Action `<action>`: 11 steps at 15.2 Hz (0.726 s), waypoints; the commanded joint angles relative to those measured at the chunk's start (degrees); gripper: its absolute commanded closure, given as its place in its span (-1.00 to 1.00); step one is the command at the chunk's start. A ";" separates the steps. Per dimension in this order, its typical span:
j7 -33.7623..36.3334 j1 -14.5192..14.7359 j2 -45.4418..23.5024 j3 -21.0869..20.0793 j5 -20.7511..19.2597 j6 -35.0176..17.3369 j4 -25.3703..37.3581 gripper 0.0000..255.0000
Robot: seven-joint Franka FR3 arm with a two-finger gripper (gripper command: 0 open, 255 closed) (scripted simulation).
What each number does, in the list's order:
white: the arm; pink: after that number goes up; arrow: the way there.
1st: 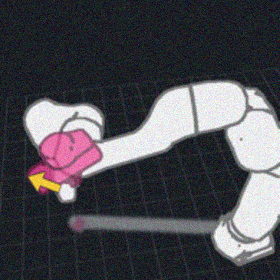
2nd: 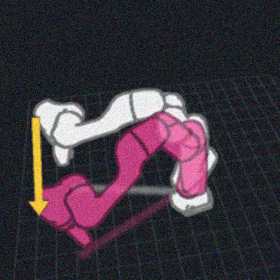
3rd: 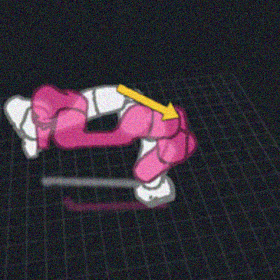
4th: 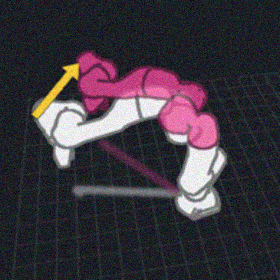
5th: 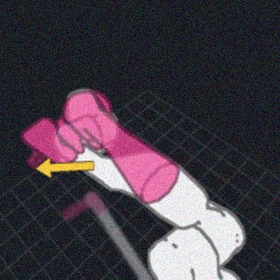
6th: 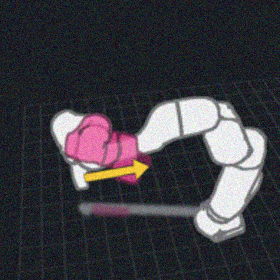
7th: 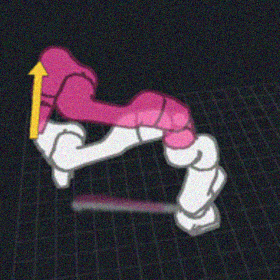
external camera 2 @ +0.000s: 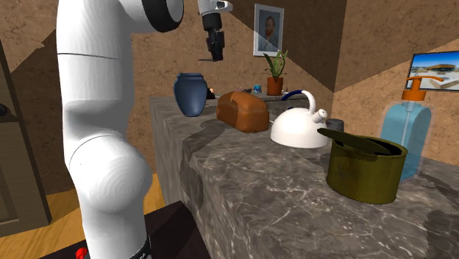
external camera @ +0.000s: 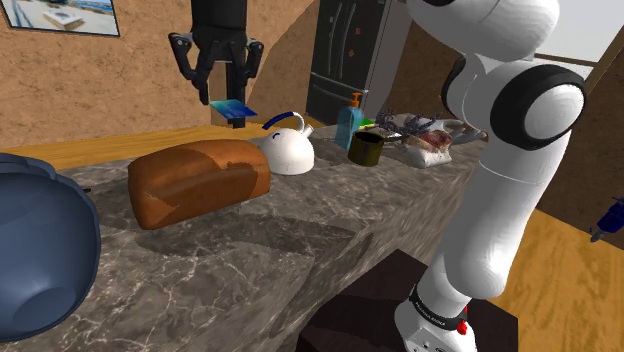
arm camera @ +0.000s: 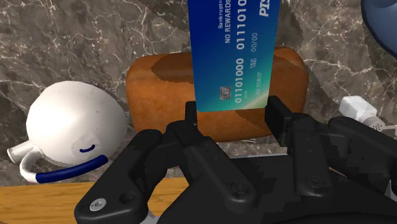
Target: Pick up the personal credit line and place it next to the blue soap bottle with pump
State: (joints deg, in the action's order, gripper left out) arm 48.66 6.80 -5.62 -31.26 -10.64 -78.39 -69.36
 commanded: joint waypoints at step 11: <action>-15.84 -9.55 7.36 7.96 5.28 -2.49 -7.06 1.00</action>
State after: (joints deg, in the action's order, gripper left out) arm 34.62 -1.76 0.54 -24.27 -6.10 -79.90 -74.54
